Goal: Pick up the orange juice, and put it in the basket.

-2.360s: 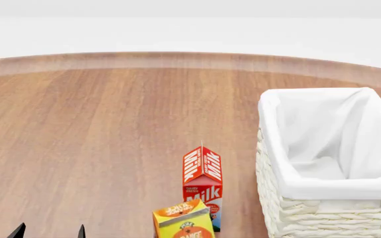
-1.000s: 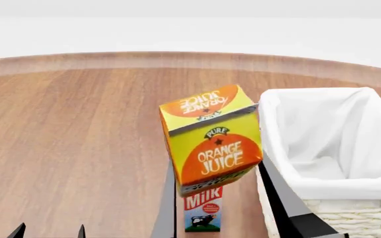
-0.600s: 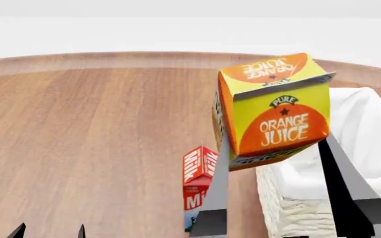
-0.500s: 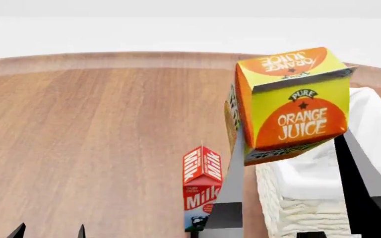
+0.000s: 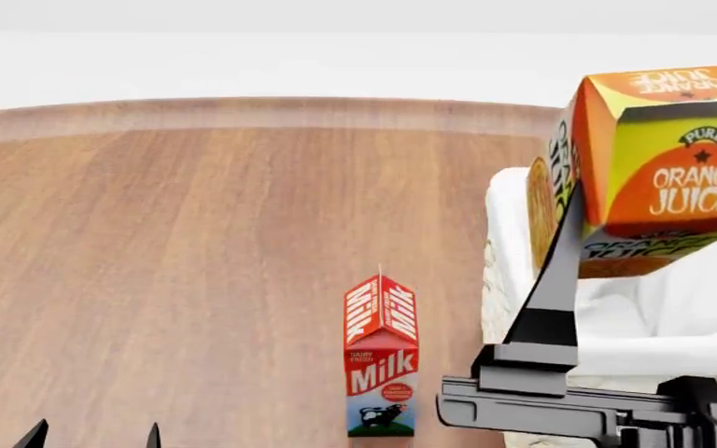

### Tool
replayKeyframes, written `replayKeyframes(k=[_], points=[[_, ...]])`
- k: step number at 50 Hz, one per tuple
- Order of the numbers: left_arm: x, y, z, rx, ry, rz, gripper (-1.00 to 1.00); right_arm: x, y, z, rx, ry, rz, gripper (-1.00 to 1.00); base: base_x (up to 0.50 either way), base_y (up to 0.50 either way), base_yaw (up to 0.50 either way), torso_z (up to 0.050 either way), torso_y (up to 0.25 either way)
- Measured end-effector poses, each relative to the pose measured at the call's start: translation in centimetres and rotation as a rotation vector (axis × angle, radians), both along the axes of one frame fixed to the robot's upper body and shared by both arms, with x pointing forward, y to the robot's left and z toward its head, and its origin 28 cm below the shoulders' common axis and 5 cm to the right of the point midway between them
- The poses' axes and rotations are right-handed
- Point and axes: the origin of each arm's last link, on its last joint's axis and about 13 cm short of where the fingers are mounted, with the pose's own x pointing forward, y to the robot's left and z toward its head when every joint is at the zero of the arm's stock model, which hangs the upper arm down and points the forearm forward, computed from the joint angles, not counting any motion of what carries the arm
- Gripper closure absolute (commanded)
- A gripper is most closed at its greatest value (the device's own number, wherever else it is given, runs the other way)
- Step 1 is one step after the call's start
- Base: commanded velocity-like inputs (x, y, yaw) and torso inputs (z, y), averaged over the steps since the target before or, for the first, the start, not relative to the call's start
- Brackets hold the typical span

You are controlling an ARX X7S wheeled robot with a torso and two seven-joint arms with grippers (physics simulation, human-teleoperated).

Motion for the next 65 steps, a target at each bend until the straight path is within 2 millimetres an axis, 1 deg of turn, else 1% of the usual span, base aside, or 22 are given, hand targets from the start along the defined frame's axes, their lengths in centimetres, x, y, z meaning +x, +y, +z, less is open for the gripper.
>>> replayKeyframes(k=[15,30,46,65], points=[[0.0,0.0,0.0,0.000,0.000,0.000,-1.00,2.9,-1.0,-1.0,0.009,0.048,-0.066,1.00,0.00,0.00,0.00,0.000,0.000],[0.0,0.0,0.0,0.000,0.000,0.000,-1.00,6.2,-1.7,-2.4,0.016,0.116,-0.113,1.00,0.00,0.00,0.00,0.001,0.001],[0.0,0.0,0.0,0.000,0.000,0.000,-1.00,9.5,-1.9,-4.0,0.003,0.189,-0.156,1.00,0.00,0.00,0.00,0.000,0.001],[0.0,0.0,0.0,0.000,0.000,0.000,-1.00,12.5,-2.1,-6.0,-0.011,0.255,-0.209,1.00,0.00,0.00,0.00,0.001,0.001]])
